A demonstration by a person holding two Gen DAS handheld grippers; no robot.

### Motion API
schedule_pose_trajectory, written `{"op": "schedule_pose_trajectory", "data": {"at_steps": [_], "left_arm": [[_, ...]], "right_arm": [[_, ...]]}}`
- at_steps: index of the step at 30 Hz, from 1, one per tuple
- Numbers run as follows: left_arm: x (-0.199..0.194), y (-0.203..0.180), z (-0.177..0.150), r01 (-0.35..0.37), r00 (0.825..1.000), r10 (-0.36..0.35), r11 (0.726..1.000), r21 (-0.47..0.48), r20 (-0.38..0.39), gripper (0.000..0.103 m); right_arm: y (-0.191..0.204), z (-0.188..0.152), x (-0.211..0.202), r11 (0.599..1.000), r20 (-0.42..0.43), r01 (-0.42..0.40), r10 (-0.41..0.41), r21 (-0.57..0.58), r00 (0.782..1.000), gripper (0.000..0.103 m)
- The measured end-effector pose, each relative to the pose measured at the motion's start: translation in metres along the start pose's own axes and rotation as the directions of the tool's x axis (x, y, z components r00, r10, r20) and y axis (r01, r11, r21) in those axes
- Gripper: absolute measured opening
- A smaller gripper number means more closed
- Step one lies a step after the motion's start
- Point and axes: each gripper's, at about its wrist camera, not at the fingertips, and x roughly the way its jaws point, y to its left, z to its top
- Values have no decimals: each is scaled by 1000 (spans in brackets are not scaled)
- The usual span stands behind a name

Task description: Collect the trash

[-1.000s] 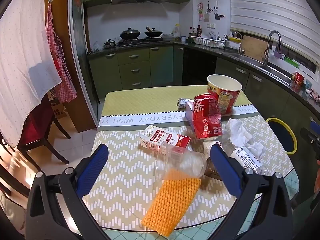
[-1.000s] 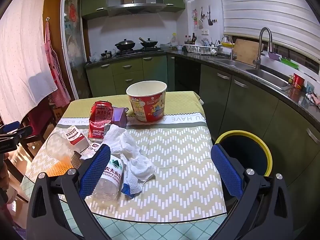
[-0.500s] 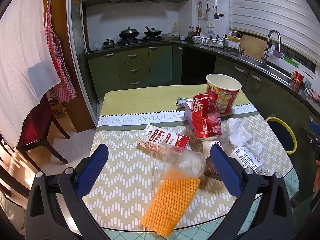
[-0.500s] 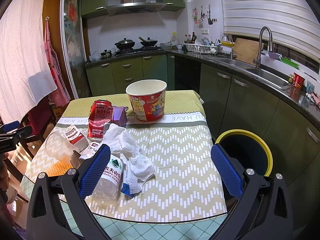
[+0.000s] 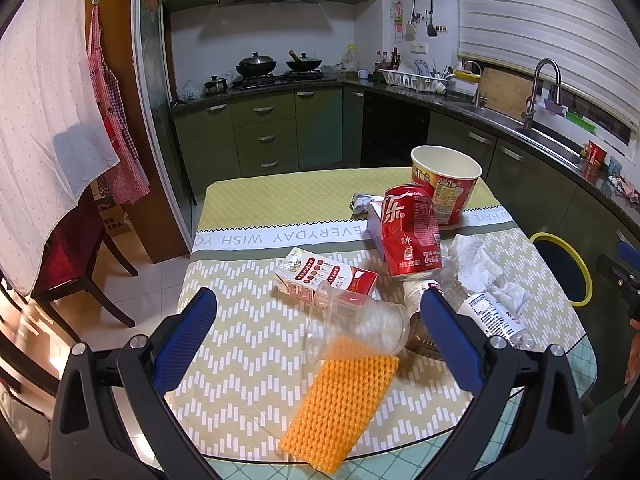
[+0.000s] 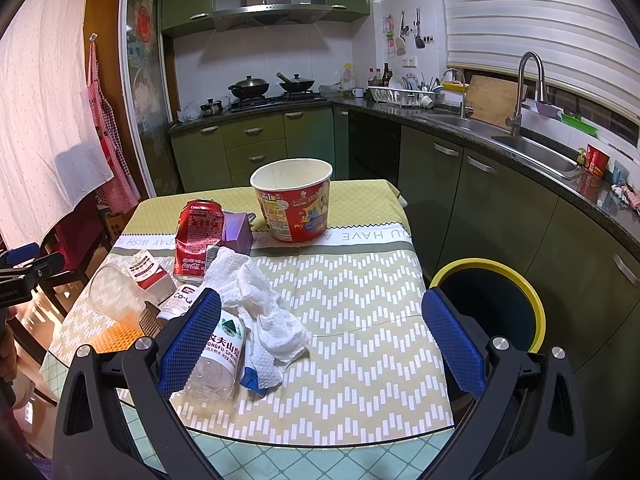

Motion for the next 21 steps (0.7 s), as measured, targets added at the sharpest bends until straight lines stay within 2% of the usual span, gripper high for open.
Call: {"op": "schedule_pose_trajectory", "data": {"at_steps": [11,12,21], "left_arm": [[-6,-10,-11,3,1000,-3,1000,4,1,97],[6,-7,-6,8,1000,-8,1000,5,-5,97],[7,-10,-8,6,1000,-6,1000,5,-6,97]], "right_arm": [[3,-3,8,1000,-5,3,-3,2,1000,99],[3,-2,8,1000,-6,2,-2,2,1000,99],[3,-4,10,1000,-7,2,-2,2,1000,99]]}}
